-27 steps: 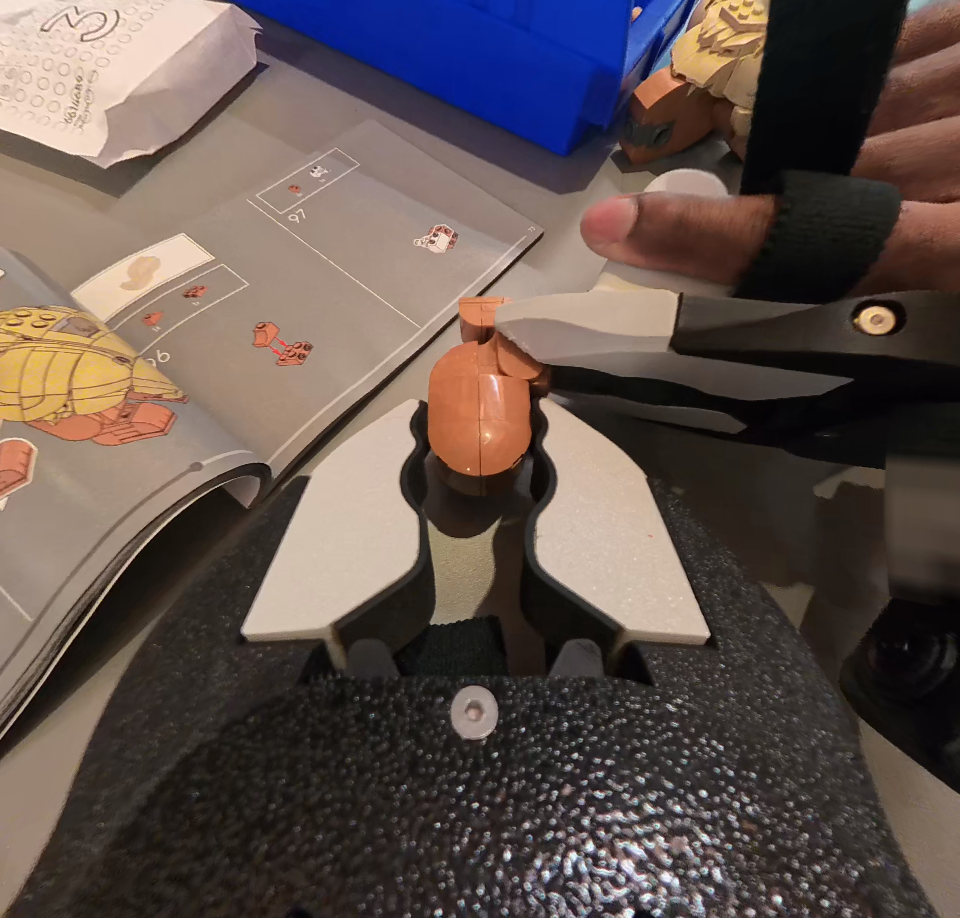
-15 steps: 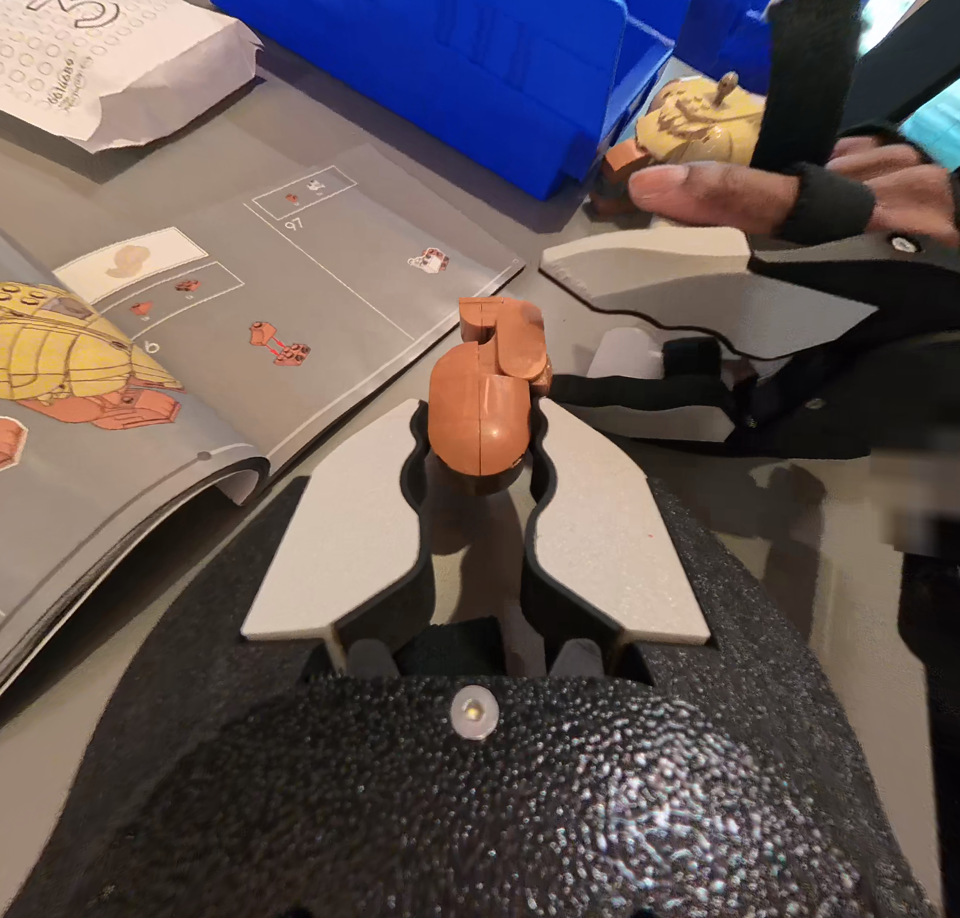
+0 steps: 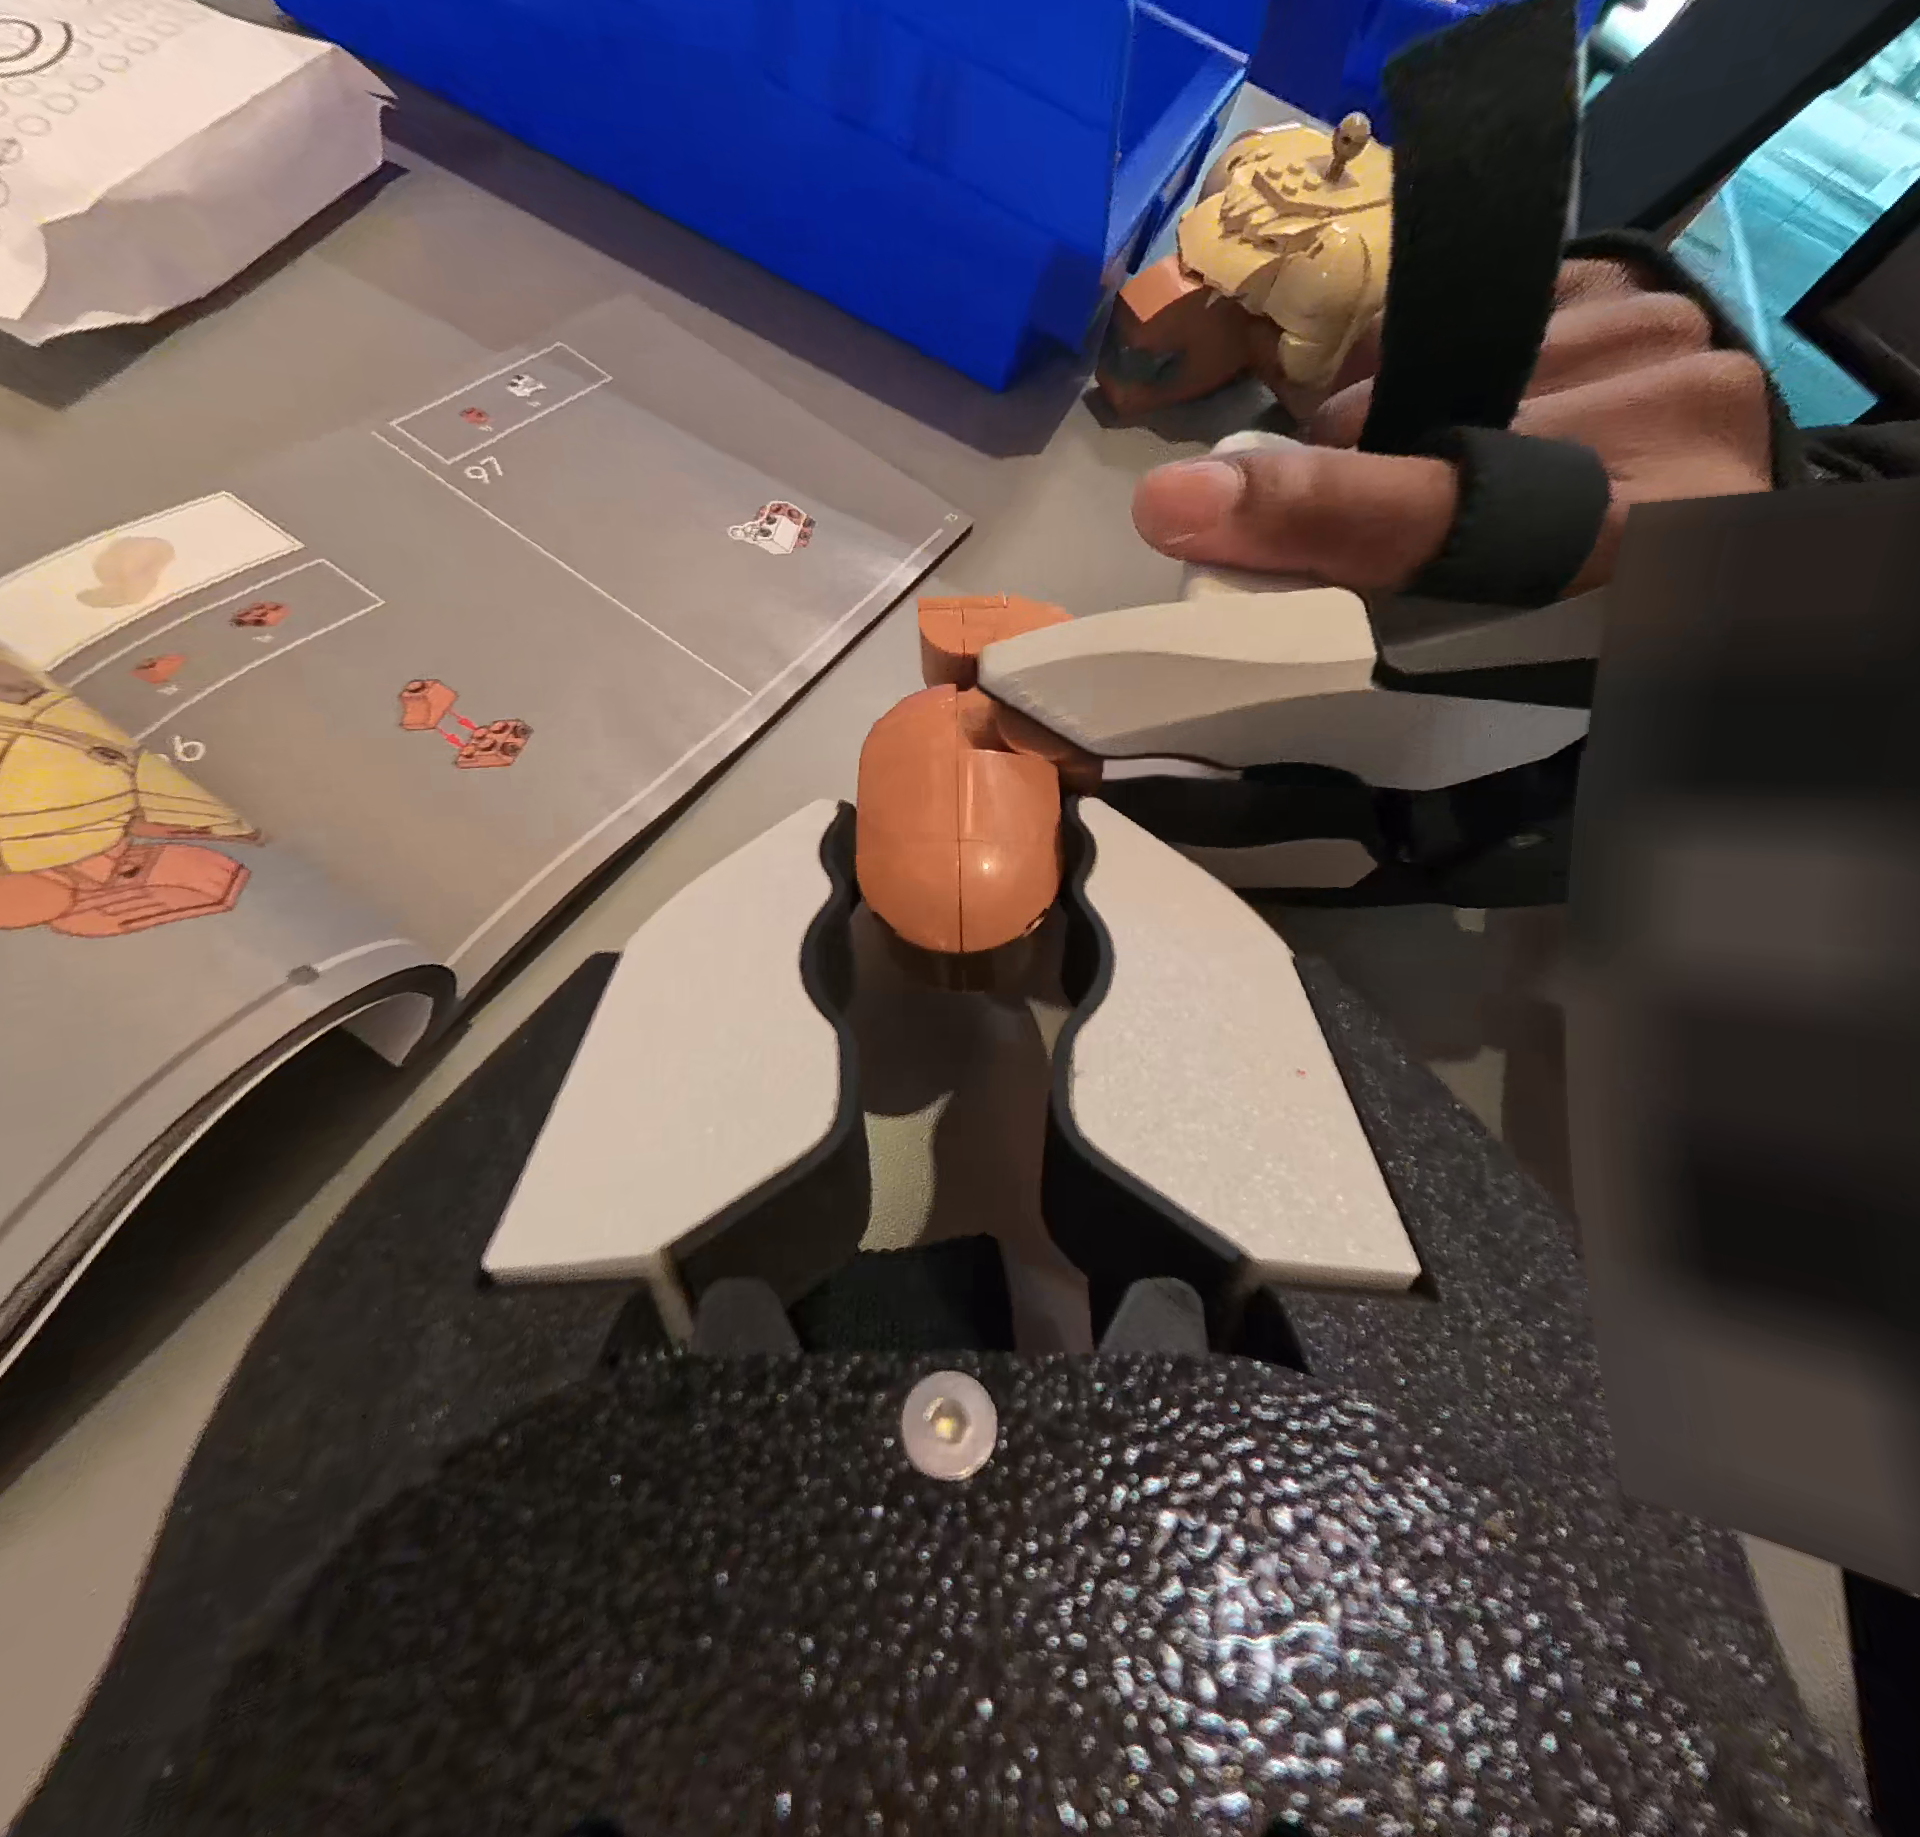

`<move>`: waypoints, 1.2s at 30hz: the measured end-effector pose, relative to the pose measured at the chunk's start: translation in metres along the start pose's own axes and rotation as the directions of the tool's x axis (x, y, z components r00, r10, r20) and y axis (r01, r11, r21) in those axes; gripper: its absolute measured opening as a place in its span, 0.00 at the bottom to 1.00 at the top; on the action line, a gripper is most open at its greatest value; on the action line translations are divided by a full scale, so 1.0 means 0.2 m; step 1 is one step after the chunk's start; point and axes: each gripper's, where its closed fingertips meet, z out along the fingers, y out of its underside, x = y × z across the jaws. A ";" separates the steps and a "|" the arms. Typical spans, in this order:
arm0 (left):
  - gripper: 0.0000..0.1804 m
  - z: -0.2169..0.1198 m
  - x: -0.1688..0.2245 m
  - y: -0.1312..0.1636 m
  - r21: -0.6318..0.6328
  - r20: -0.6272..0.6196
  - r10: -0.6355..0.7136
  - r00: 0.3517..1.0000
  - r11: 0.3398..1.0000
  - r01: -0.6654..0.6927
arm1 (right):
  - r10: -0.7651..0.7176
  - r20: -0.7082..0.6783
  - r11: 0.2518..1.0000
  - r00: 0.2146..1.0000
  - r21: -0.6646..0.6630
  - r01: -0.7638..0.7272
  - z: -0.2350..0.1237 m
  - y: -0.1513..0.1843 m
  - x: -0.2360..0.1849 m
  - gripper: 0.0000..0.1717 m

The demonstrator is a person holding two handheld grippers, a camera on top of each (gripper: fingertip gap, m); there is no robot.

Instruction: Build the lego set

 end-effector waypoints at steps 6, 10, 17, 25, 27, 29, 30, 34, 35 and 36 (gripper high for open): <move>0.20 0.01 0.01 0.01 -0.013 0.013 0.032 0.999 0.999 -0.032 | 0.011 0.004 1.000 1.000 0.006 -0.011 -0.01 0.00 0.01 0.12; 0.20 0.01 0.01 0.01 -0.013 0.008 0.031 0.999 0.999 -0.031 | 0.016 0.023 1.000 1.000 0.005 -0.016 0.00 0.00 0.00 0.12; 0.20 0.01 0.00 0.01 -0.004 0.024 0.014 1.000 1.000 -0.014 | 0.034 -0.002 0.999 0.999 0.002 -0.034 0.01 0.00 0.00 0.12; 0.20 0.00 0.00 0.01 -0.006 0.031 0.022 0.999 1.000 -0.021 | 0.018 -0.004 0.999 1.000 -0.038 -0.018 0.02 0.04 -0.01 0.12; 0.20 0.01 0.00 0.01 -0.009 0.028 0.027 0.999 1.000 -0.026 | 0.024 0.011 0.999 1.000 -0.035 -0.024 0.02 0.04 -0.01 0.12; 0.20 0.01 0.00 0.01 -0.009 0.028 0.027 0.999 1.000 -0.027 | 0.023 0.019 0.999 1.000 -0.035 -0.023 0.02 0.04 -0.01 0.12; 0.20 0.01 0.00 0.01 -0.012 0.029 0.027 0.999 1.000 -0.027 | 0.025 0.025 0.999 0.999 -0.035 -0.024 0.02 0.04 -0.02 0.12; 0.20 0.01 0.00 0.02 -0.017 0.033 0.029 0.999 0.999 -0.028 | 0.029 0.041 0.999 0.999 -0.043 -0.027 0.02 0.05 -0.03 0.12; 0.20 0.01 0.00 0.02 -0.019 0.034 0.028 0.999 0.999 -0.028 | 0.030 0.045 0.999 0.999 -0.045 -0.028 0.02 0.05 -0.03 0.12; 0.20 0.01 0.00 0.02 -0.019 0.034 0.027 0.999 0.999 -0.027 | 0.031 0.046 0.999 0.998 -0.046 -0.028 0.02 0.05 -0.03 0.12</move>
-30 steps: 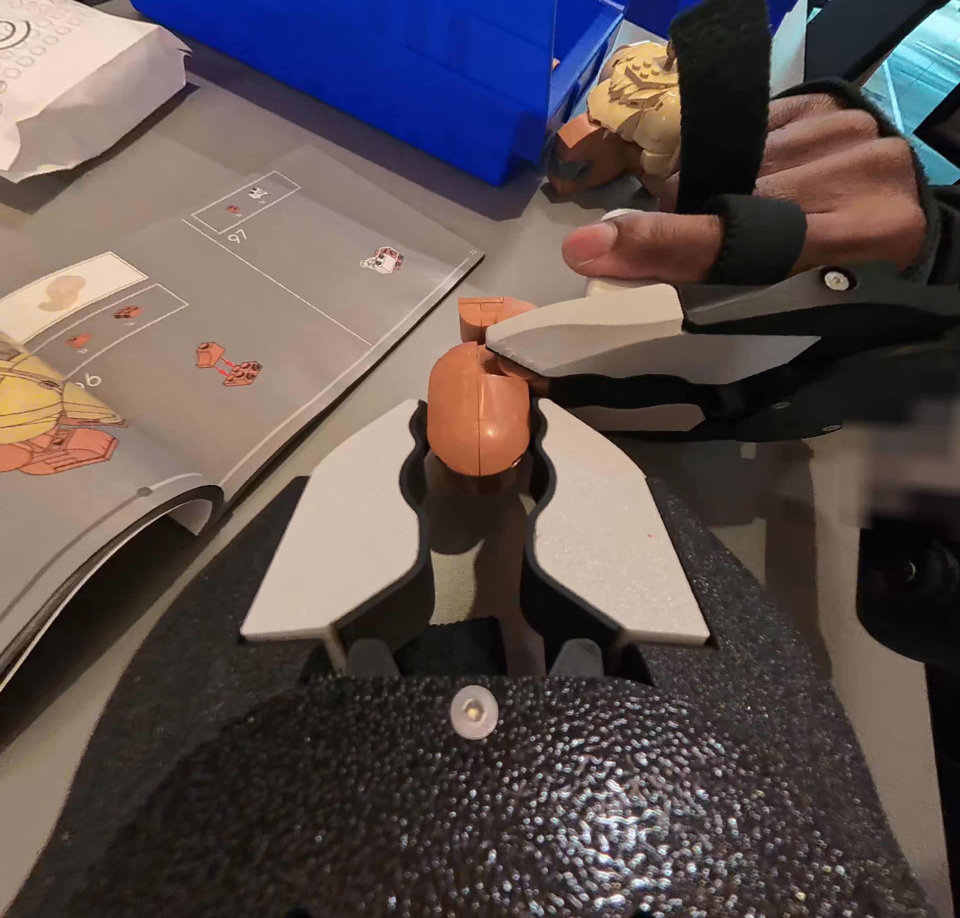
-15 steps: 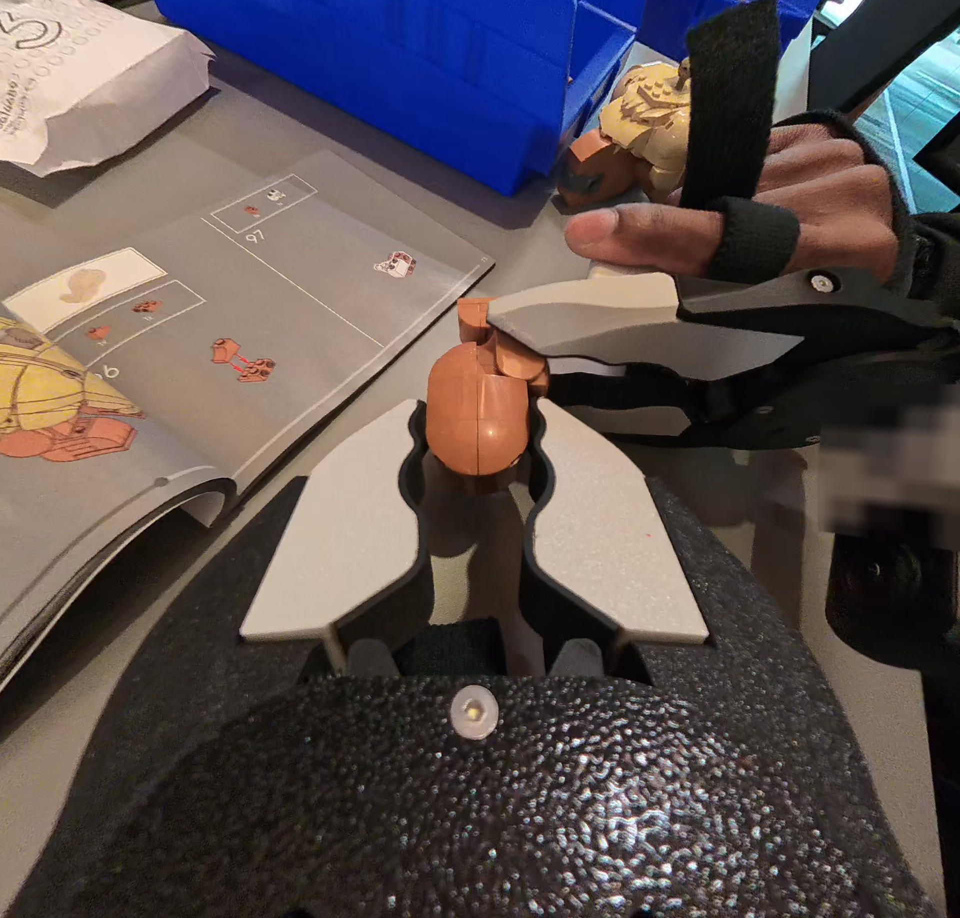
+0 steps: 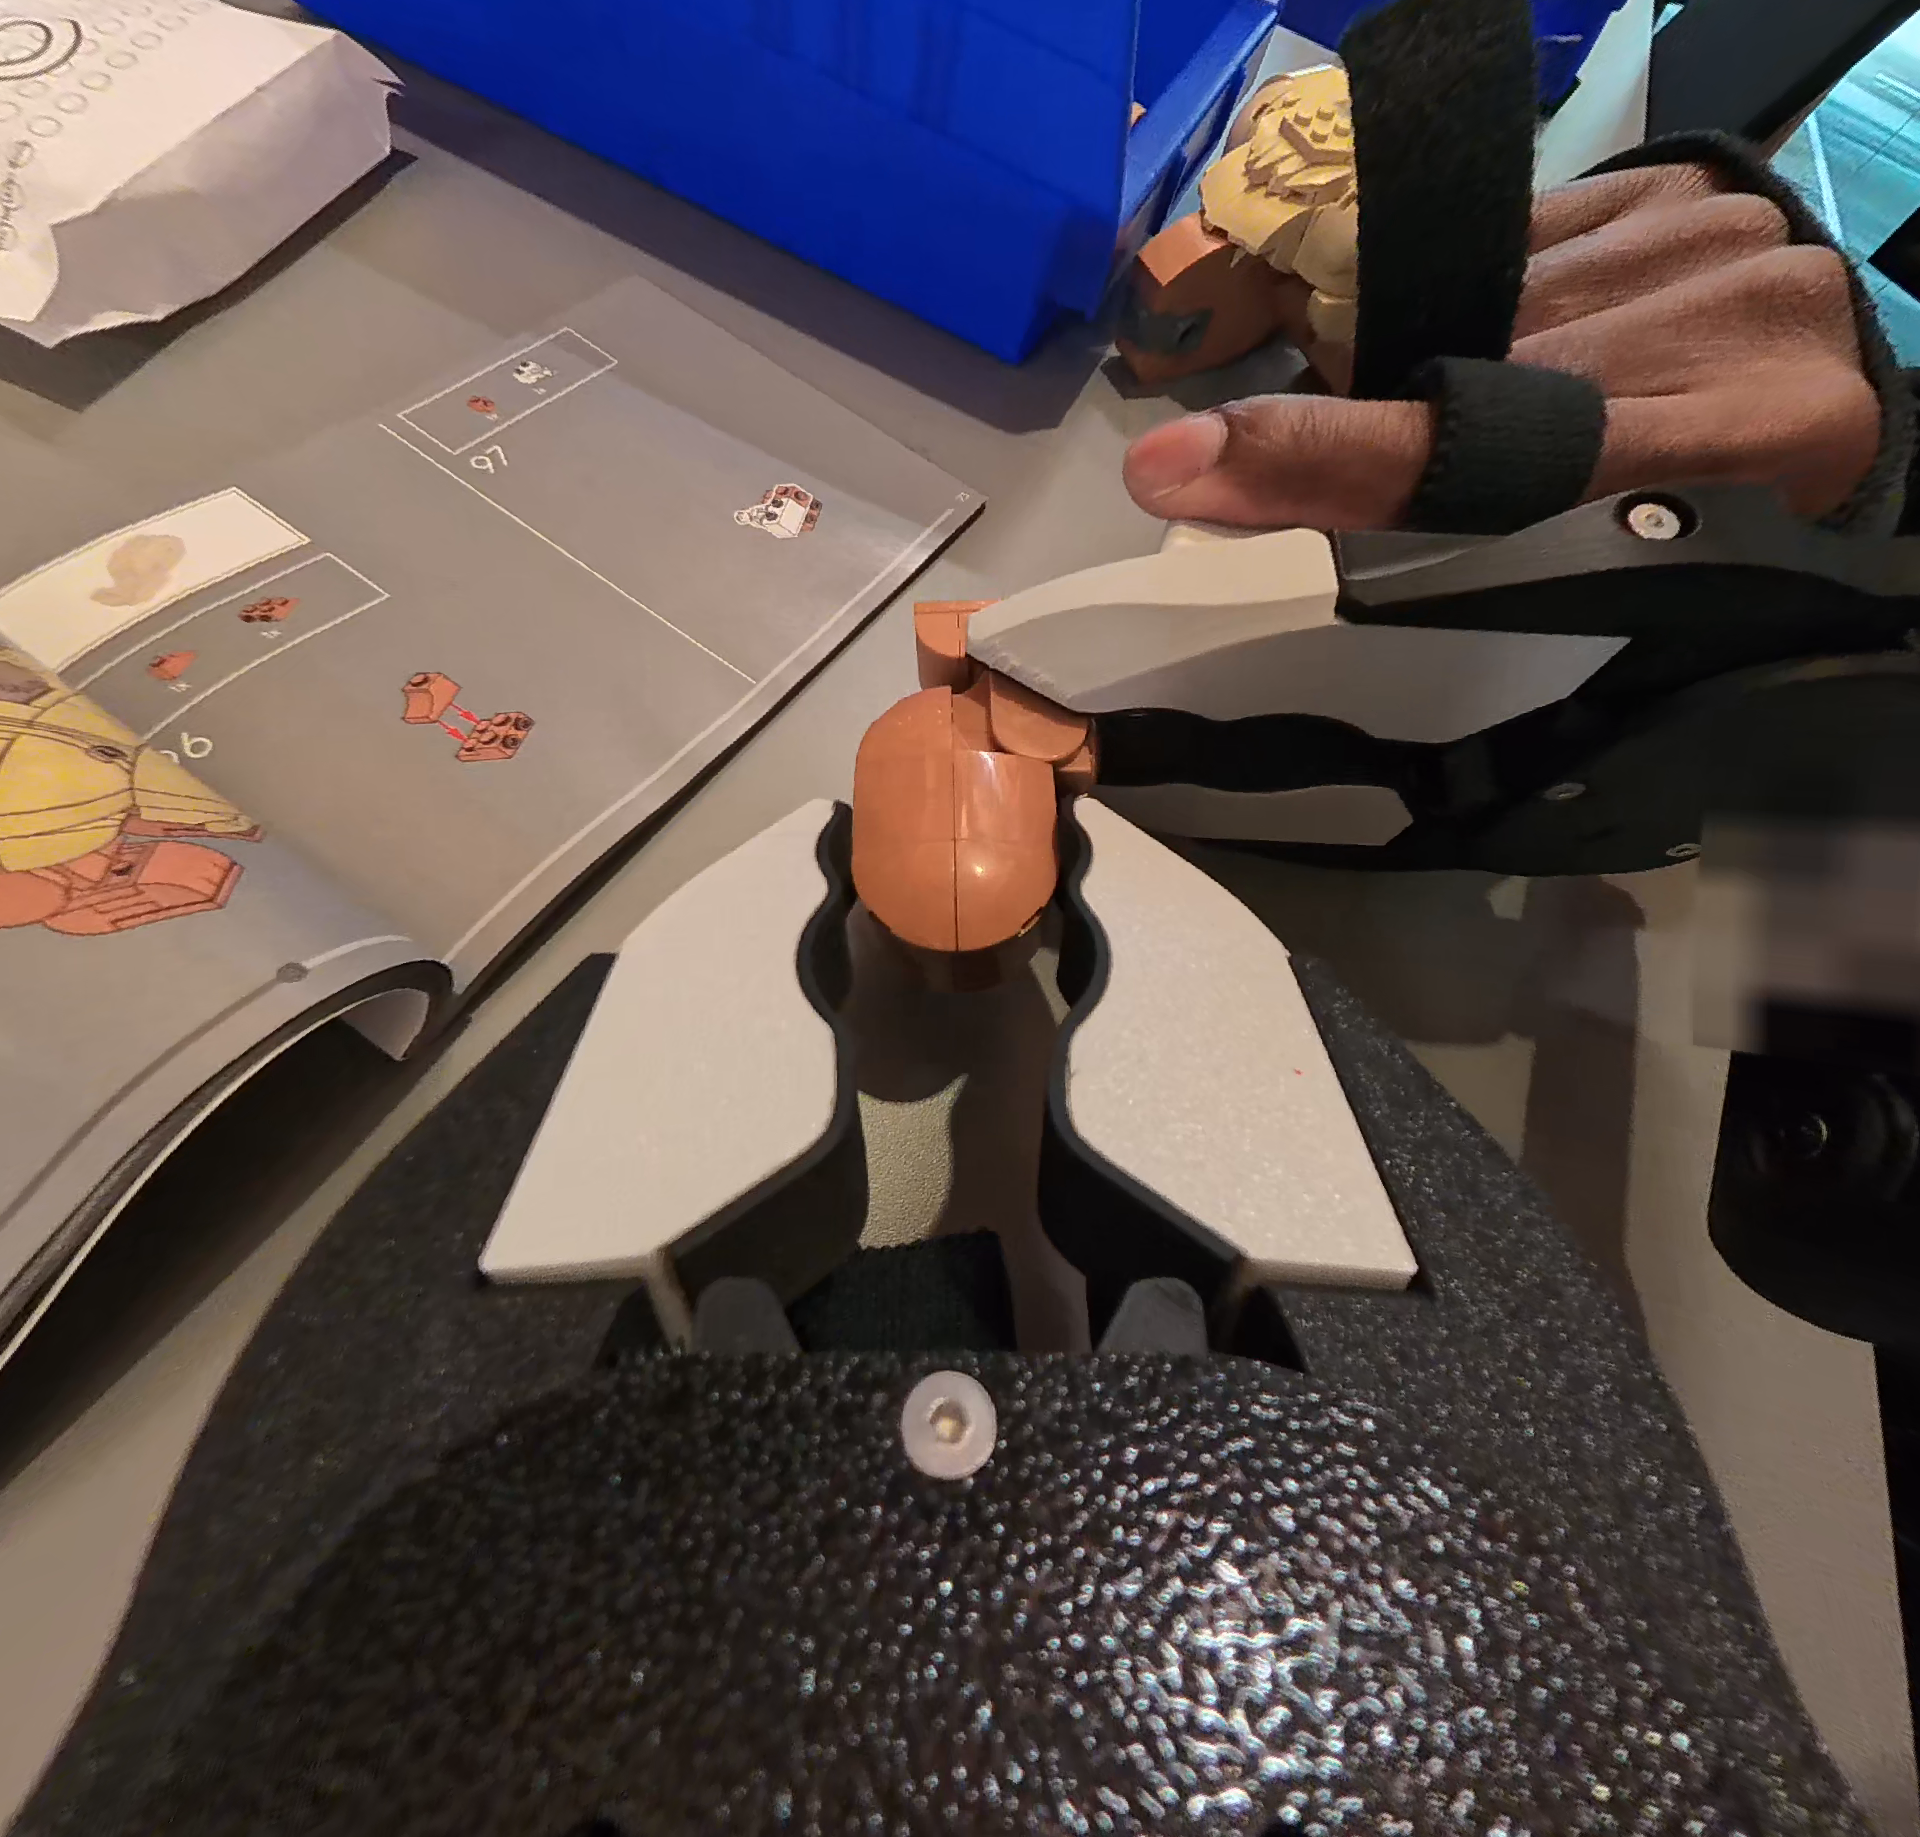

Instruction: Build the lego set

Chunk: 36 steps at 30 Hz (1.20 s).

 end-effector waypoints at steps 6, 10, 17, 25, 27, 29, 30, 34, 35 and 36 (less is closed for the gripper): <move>0.20 -0.01 -0.01 -0.01 0.008 0.005 -0.013 1.000 1.000 0.013 | 0.019 -0.028 1.000 0.999 0.010 -0.018 0.01 0.00 0.01 0.12; 0.20 -0.03 -0.02 -0.02 0.032 -0.002 -0.041 0.999 0.999 0.041 | -0.004 -0.049 1.000 0.999 0.000 0.004 0.02 0.01 0.00 0.26; 0.20 -0.04 0.00 -0.03 0.029 -0.020 -0.018 1.000 0.999 0.019 | -0.002 -0.098 1.000 0.995 0.014 0.003 0.01 0.00 0.03 0.25; 0.20 -0.03 0.02 -0.02 0.012 -0.006 0.031 1.000 0.999 -0.031 | 0.005 -0.091 1.000 0.996 0.025 -0.003 -0.01 -0.01 0.05 0.12; 0.20 -0.02 0.02 -0.02 0.008 -0.006 0.026 1.000 1.000 -0.026 | 0.011 -0.075 1.000 0.997 0.023 -0.009 -0.01 -0.01 0.04 0.12; 0.20 -0.02 0.02 0.00 0.000 -0.009 0.010 1.000 1.000 -0.010 | 0.012 -0.057 1.000 0.998 0.020 -0.011 -0.01 -0.01 0.03 0.12; 0.20 -0.02 0.01 0.00 -0.001 -0.014 -0.005 1.000 1.000 0.005 | 0.018 -0.051 1.000 0.999 0.018 -0.017 0.00 -0.01 0.03 0.12; 0.20 -0.03 -0.01 -0.02 0.022 -0.032 -0.072 0.997 0.997 0.073 | 0.070 -0.064 0.997 0.995 0.017 -0.069 0.01 0.00 0.05 0.27; 0.20 -0.04 -0.02 -0.02 0.025 -0.037 -0.092 0.995 0.995 0.093 | 0.090 -0.049 0.996 0.995 0.007 -0.090 0.02 0.02 0.04 0.32; 0.20 -0.05 -0.03 -0.02 0.029 -0.048 -0.116 0.992 0.993 0.117 | 0.123 -0.038 0.992 0.992 0.010 -0.123 0.02 0.03 0.04 0.34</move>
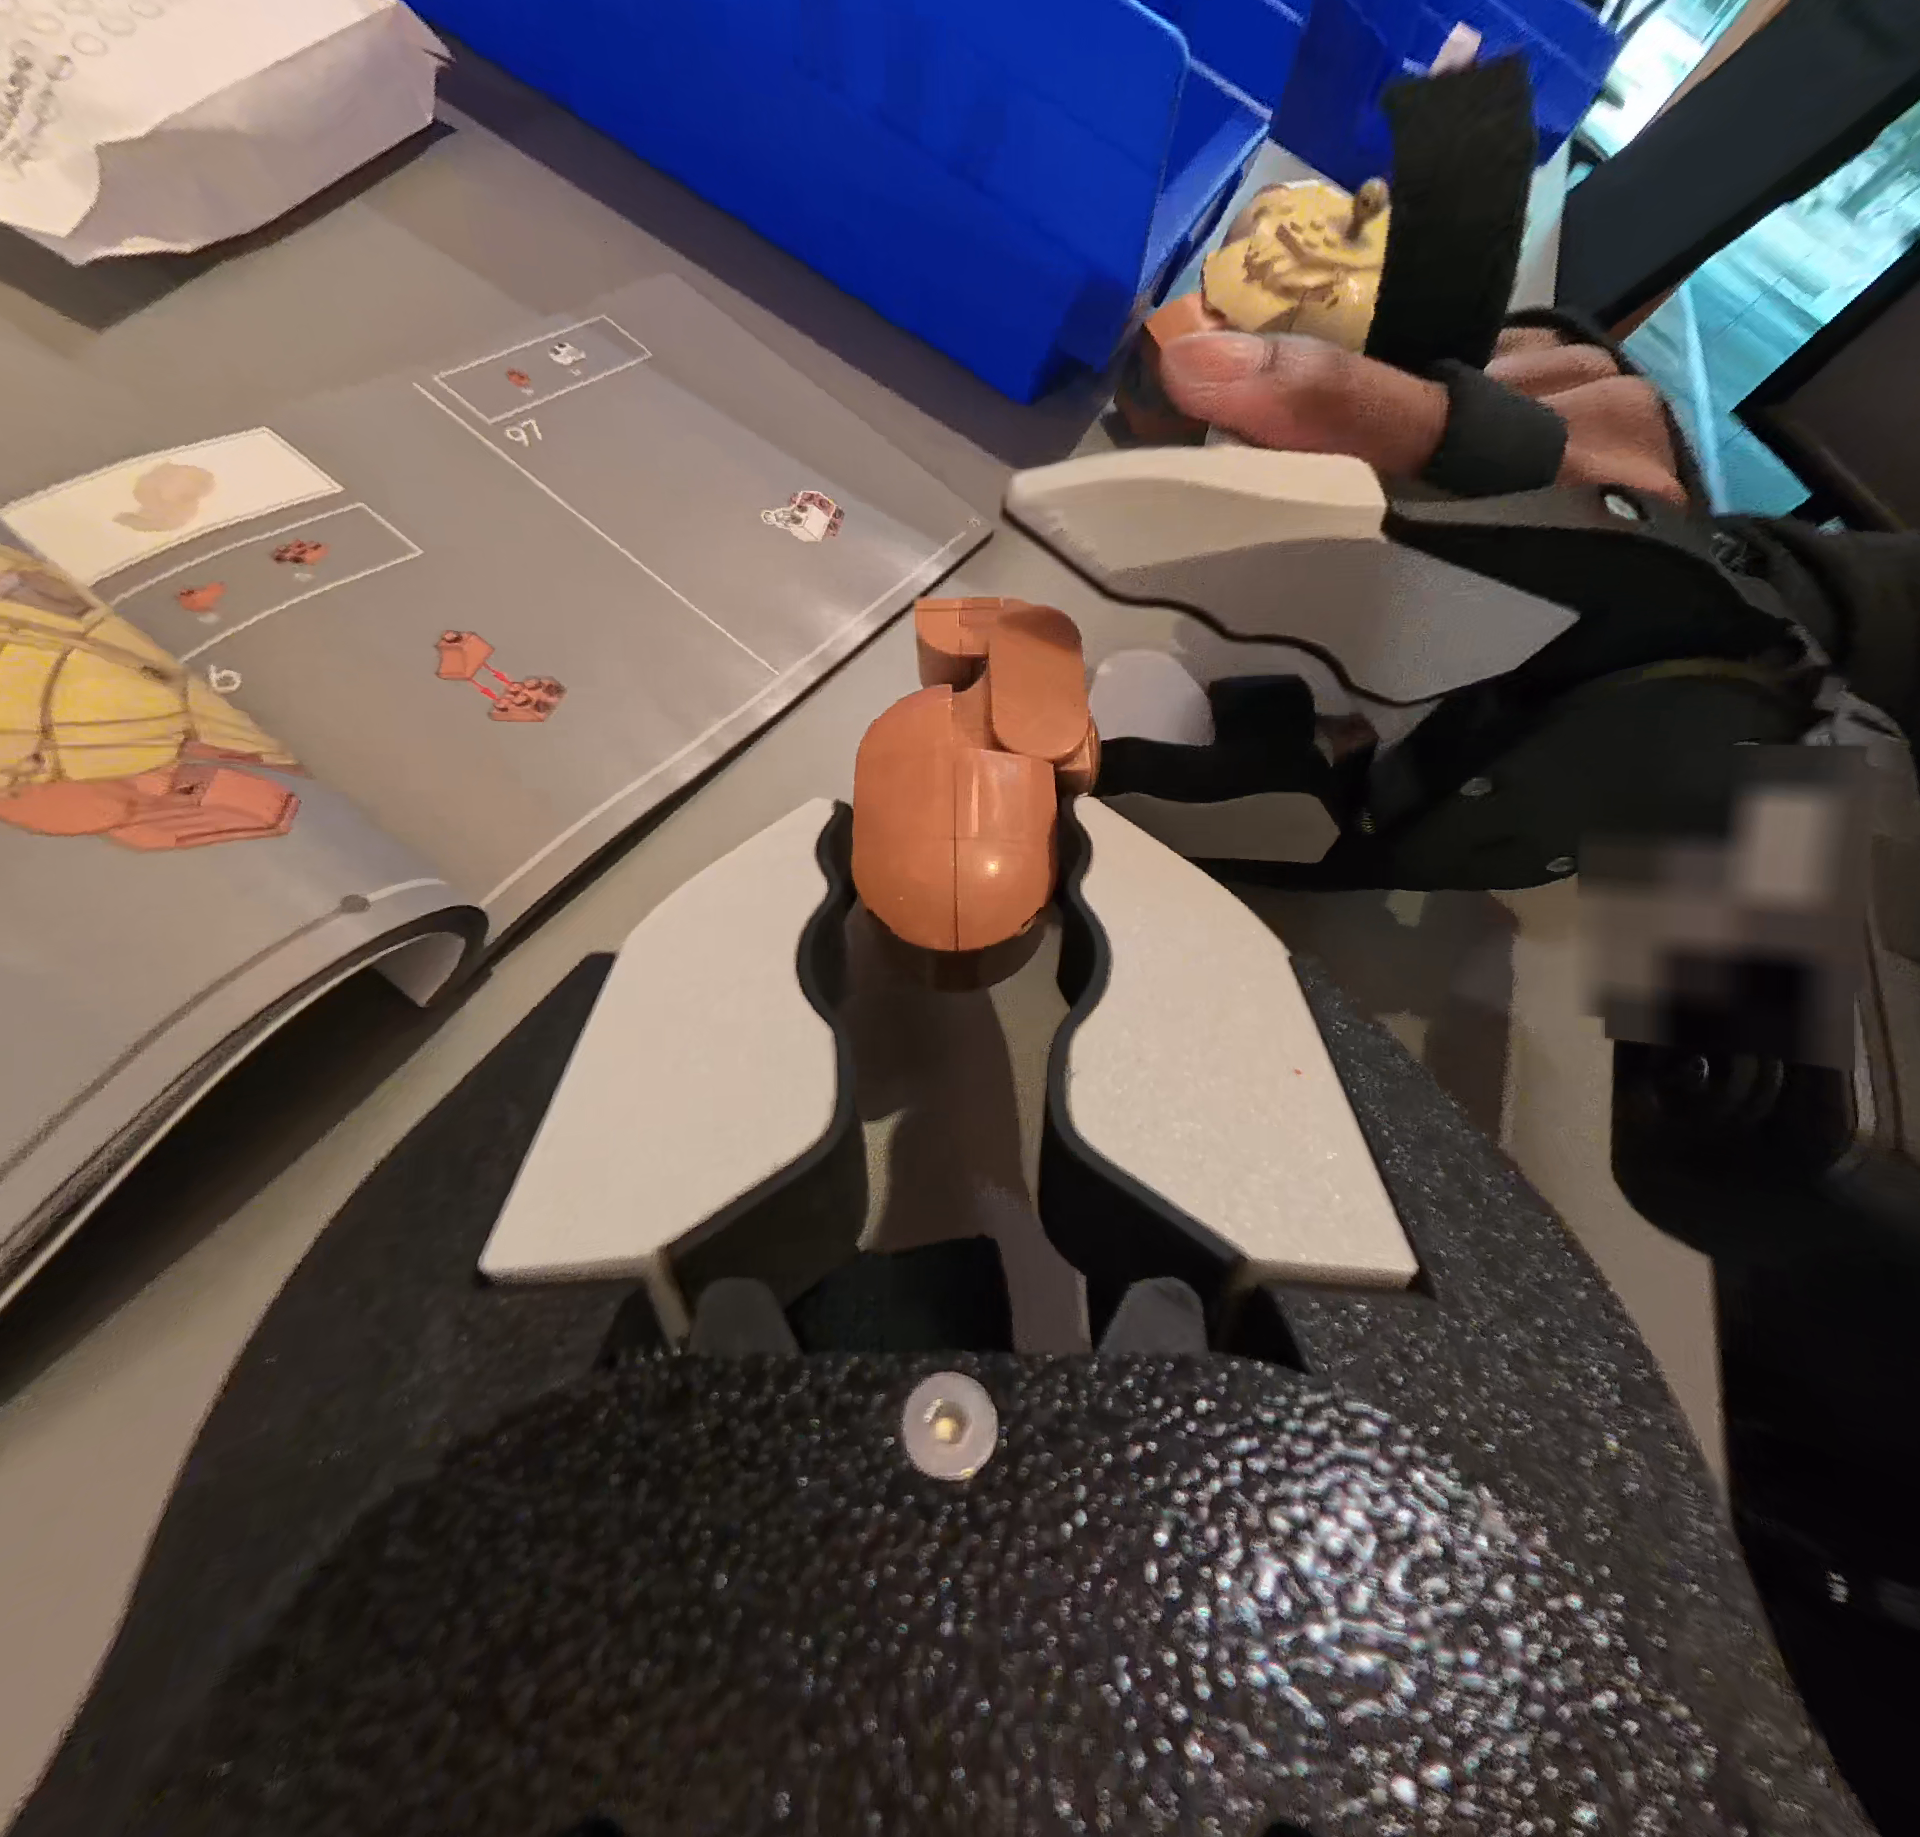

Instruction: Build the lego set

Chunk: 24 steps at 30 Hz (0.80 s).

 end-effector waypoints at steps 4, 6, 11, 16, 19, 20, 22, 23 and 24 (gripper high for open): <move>0.20 -0.05 0.00 -0.05 0.062 -0.141 -0.182 0.973 0.979 0.192 | 0.186 0.065 0.980 0.980 0.061 -0.190 -0.01 0.00 0.03 0.39; 0.20 -0.09 0.02 -0.11 0.115 -0.272 -0.286 0.919 0.938 0.326 | 0.252 0.079 0.962 0.964 0.089 -0.259 -0.02 -0.01 0.06 0.38; 0.20 -0.24 0.05 -0.29 0.232 -0.558 -0.363 0.746 0.795 0.561 | 0.262 0.067 0.957 0.963 0.107 -0.268 -0.04 -0.01 0.08 0.37; 0.20 -0.29 0.06 -0.34 0.258 -0.613 -0.369 0.699 0.743 0.618 | 0.258 0.062 0.957 0.964 0.123 -0.264 -0.05 -0.03 0.07 0.35; 0.20 -0.28 0.06 -0.33 0.245 -0.607 -0.376 0.700 0.749 0.615 | 0.256 0.063 0.956 0.965 0.130 -0.263 -0.05 -0.04 0.08 0.35; 0.20 -0.27 0.06 -0.32 0.245 -0.604 -0.377 0.702 0.750 0.614 | 0.263 0.064 0.954 0.963 0.134 -0.270 -0.06 -0.03 0.08 0.35; 0.20 -0.27 0.06 -0.31 0.242 -0.592 -0.377 0.712 0.760 0.604 | 0.284 0.076 0.946 0.956 0.142 -0.292 -0.06 -0.03 0.08 0.35; 0.20 -0.25 0.05 -0.30 0.246 -0.562 -0.368 0.741 0.781 0.575 | 0.298 0.087 0.940 0.950 0.148 -0.309 -0.06 -0.03 0.09 0.35; 0.20 -0.24 0.05 -0.28 0.256 -0.511 -0.342 0.788 0.815 0.520 | 0.317 0.101 0.931 0.943 0.156 -0.330 -0.07 -0.03 0.09 0.35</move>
